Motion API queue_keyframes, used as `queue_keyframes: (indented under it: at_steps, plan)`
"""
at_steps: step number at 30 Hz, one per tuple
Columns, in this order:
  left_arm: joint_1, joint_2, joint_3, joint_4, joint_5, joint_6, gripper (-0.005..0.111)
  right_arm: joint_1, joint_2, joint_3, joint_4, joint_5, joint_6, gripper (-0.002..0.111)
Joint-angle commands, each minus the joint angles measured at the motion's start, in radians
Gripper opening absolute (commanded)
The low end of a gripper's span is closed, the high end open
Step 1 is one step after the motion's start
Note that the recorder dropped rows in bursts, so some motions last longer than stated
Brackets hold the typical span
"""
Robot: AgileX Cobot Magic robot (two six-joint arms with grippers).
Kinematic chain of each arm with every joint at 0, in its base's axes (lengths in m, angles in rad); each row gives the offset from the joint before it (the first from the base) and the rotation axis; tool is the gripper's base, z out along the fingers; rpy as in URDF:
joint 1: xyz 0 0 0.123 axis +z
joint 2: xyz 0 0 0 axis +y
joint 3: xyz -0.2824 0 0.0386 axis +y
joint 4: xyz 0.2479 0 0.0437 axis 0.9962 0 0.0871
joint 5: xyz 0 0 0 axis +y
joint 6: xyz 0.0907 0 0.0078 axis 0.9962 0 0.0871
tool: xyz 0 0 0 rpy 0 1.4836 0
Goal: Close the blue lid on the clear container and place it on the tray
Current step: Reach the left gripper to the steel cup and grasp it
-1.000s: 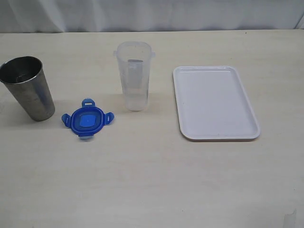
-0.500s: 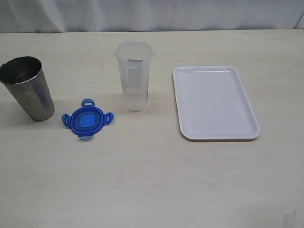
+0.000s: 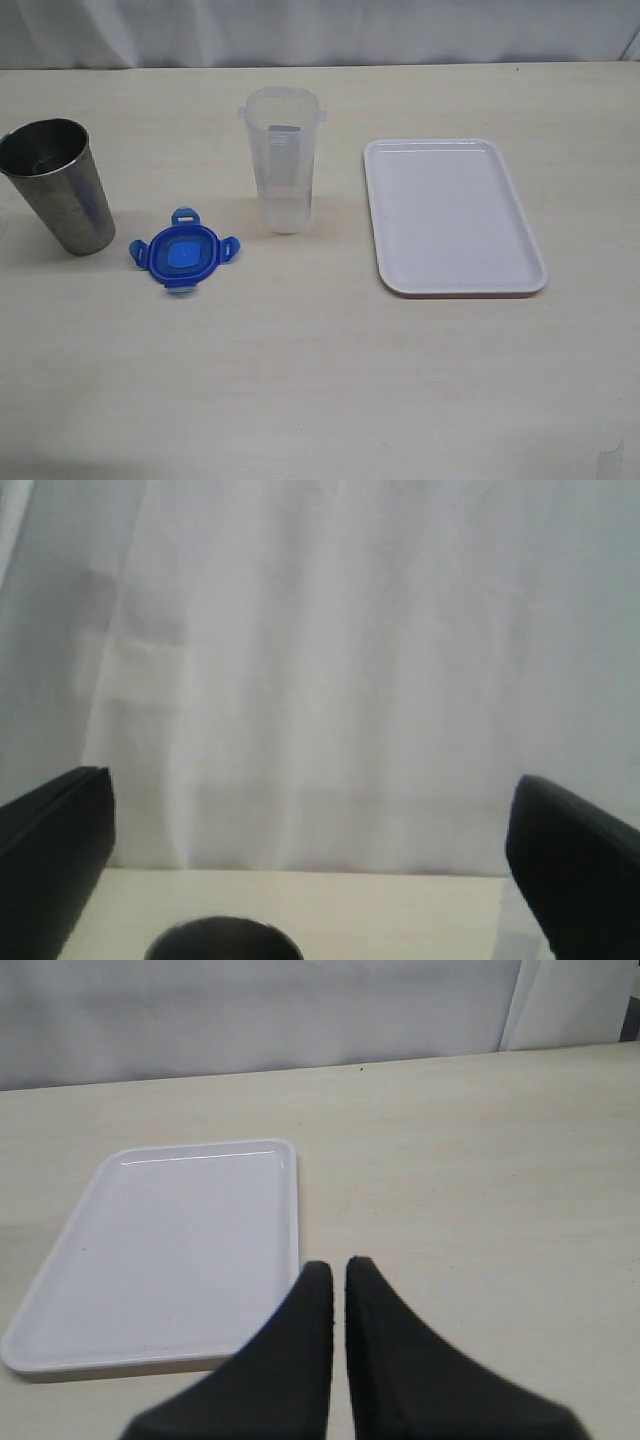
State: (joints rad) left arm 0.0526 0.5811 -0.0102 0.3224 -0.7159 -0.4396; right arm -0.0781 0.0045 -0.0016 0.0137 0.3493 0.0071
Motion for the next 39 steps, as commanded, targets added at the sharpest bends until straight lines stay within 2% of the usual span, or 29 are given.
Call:
queue_keyframes:
  at_steps: [1,12,26,30,39]
  plan:
    - [-0.008,0.179,-0.008,0.040,-0.113,-0.005,0.105,-0.004,-0.004,0.002,-0.004,-0.004,-0.007,0.005]
    - [-0.008,0.457,-0.008,-0.017,-0.167,0.124,0.105,-0.004,-0.004,0.002,-0.004,-0.004,-0.007,0.005]
    - [-0.008,0.758,-0.016,-0.024,-0.363,0.200,0.105,-0.004,-0.004,0.002,-0.004,-0.004,-0.007,0.005]
    - [-0.008,0.906,-0.066,-0.009,-0.367,0.202,0.105,-0.004,-0.004,0.002,-0.004,-0.004,-0.007,0.005]
    - [-0.008,1.243,-0.217,-0.020,-0.494,0.211,0.105,-0.004,-0.004,0.002,-0.004,-0.004,-0.007,0.005]
